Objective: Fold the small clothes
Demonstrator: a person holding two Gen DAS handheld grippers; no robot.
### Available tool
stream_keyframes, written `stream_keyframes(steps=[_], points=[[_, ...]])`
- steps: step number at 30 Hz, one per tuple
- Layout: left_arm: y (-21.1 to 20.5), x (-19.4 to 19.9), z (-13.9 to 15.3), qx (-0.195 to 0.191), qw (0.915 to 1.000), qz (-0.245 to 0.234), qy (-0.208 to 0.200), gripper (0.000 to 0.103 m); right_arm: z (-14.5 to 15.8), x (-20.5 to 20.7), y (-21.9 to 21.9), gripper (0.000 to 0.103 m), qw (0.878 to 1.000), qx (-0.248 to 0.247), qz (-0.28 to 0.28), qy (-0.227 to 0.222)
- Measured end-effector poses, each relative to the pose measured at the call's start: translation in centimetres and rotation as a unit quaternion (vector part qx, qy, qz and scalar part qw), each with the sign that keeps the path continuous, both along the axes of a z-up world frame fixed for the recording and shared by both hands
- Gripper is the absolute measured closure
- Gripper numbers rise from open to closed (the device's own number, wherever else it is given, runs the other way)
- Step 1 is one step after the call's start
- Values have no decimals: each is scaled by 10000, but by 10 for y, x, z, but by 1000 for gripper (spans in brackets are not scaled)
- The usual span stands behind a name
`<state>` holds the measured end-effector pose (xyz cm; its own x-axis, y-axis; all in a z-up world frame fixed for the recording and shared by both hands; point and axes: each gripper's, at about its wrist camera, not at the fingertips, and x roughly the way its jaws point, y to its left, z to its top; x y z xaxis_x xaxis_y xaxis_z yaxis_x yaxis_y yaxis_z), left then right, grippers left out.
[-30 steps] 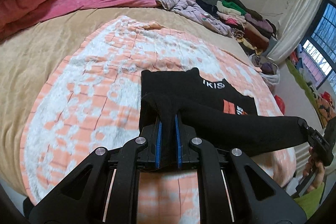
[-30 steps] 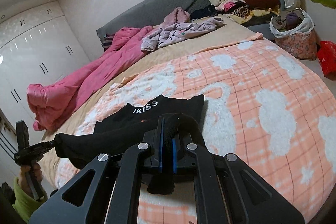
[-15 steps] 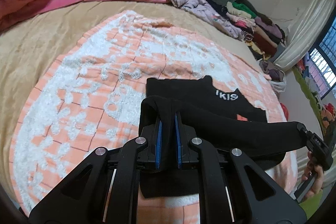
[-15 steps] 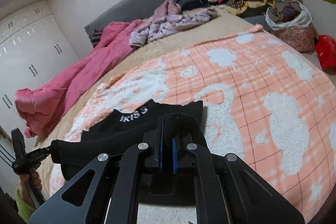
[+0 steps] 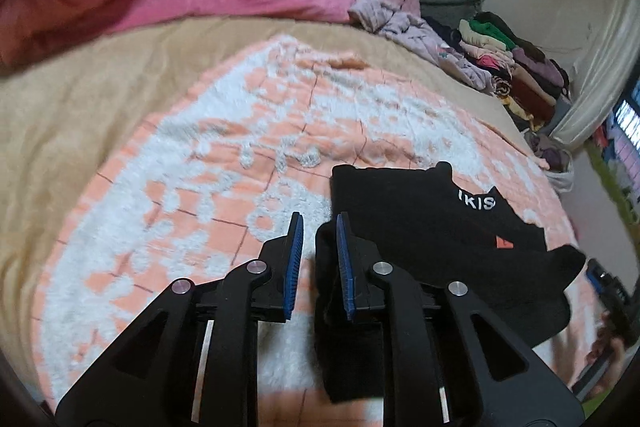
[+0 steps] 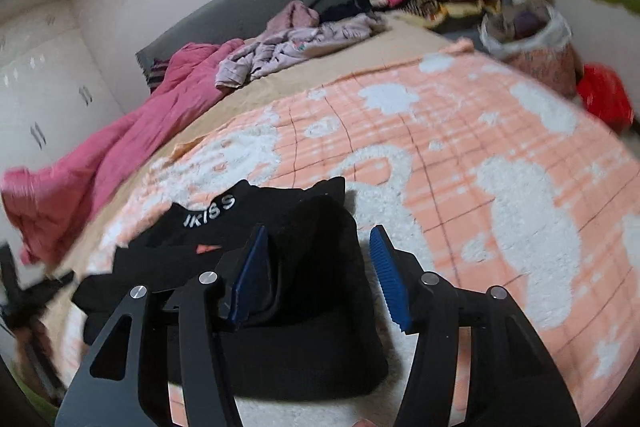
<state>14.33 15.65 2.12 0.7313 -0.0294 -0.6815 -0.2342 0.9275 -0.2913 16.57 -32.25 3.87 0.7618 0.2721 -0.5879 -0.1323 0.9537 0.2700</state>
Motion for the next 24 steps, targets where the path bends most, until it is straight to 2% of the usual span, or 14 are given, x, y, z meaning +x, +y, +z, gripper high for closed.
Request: stream_keyframes(steps=[4,7,10,13,18,22,24], points=[[-29,-24,6,399,9986,-266,-225,87,7,-22,26,49,9965,-629,378,-391],[-56,-34,-2,733,9949,-680,-140,87,8,-32,50,50,9886,-1040,945,-539],[-75,-37,-13,936,9917,-881,0,87,0,-35,70,50,9815,-1110,1515,-382],[-90,-36,-24,1475,9849,-906,74,87,-15,-37,92,50,9693,-1387,2026,-119],[-99,-31,-40,1873,9781,-894,172,87,-30,-31,104,53,9634,-1504,2209,227],[-102,-21,-48,2032,9750,-881,167,87,-48,-21,110,53,9628,-1633,2069,587],[-104,-15,-49,2086,9739,-885,129,87,-54,-18,113,53,9633,-1646,2024,631]])
